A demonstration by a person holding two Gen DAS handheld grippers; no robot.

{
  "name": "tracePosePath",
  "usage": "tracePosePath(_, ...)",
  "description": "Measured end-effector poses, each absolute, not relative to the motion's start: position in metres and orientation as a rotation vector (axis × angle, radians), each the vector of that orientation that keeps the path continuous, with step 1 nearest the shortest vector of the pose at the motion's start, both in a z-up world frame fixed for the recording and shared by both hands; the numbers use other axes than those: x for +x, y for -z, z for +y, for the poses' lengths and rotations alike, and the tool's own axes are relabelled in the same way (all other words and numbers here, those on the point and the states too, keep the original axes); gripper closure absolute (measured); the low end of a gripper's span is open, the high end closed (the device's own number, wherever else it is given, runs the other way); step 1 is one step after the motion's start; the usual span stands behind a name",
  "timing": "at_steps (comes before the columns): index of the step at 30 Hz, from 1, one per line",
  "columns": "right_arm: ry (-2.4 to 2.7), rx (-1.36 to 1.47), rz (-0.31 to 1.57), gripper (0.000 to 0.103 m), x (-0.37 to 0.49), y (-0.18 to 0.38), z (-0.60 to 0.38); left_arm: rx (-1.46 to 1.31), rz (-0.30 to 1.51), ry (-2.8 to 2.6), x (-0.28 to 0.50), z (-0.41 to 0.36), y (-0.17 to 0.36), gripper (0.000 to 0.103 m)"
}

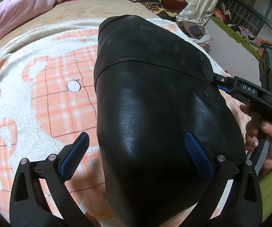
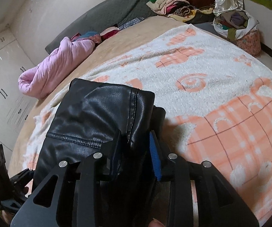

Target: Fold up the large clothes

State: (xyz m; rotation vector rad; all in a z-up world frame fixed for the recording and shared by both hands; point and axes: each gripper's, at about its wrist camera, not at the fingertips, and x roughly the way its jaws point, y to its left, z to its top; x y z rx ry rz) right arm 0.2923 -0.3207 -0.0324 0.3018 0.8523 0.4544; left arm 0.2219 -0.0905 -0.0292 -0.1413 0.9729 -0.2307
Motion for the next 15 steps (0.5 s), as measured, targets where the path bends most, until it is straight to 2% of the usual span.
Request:
tracePosePath(10,-0.401,0.294,0.858,0.073,0.289,0.043,-0.317,-0.156,0.983,0.23,0.218,-0.091,0.031,0.008)
tracePosePath(12,-0.43,0.353,0.863,0.058,0.281,0.038,-0.323,-0.149,0.979,0.227,0.216,-0.09,0.027,0.008)
tracePosePath(13,-0.434,0.358,0.865,0.047,0.277,0.037,-0.324,-0.142,0.975,0.225,0.215,-0.091,0.026,0.008)
tracePosePath(15,-0.425,0.336,0.861,0.045,0.267,0.033,-0.323,-0.136,0.972,0.223,0.213,-0.092,0.024,0.009)
